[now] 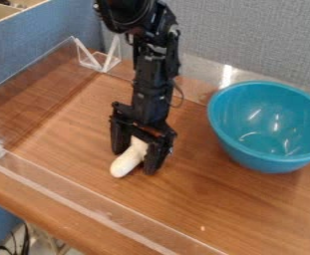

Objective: Put the mushroom in the blue bowl

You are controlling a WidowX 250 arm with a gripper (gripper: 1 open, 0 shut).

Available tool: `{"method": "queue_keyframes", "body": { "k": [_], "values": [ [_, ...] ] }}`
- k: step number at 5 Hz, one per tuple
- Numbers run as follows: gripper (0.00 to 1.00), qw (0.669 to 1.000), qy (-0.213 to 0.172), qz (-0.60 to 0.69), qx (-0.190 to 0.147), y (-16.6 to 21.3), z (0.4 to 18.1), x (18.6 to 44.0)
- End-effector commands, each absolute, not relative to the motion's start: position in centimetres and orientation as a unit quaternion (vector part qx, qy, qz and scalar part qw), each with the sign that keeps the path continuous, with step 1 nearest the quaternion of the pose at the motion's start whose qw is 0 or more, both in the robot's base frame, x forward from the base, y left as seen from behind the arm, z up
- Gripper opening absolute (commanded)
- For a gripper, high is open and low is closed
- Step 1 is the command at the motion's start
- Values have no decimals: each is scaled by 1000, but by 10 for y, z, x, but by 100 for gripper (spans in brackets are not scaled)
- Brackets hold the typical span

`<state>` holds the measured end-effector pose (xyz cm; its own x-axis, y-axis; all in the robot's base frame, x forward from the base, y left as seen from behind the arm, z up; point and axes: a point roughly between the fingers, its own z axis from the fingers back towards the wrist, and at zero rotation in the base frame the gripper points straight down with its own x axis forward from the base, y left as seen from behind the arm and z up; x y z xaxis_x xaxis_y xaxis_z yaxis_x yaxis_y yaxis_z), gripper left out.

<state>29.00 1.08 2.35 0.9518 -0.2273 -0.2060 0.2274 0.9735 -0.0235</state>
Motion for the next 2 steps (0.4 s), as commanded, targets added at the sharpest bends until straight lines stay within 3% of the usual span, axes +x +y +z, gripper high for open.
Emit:
{"method": "queue_keyframes", "body": {
  "k": [1,2],
  "values": [
    [0,993,78,-94,-1,13,35,295],
    [0,995,67,-78,-8,9,44,290]
  ]
}}
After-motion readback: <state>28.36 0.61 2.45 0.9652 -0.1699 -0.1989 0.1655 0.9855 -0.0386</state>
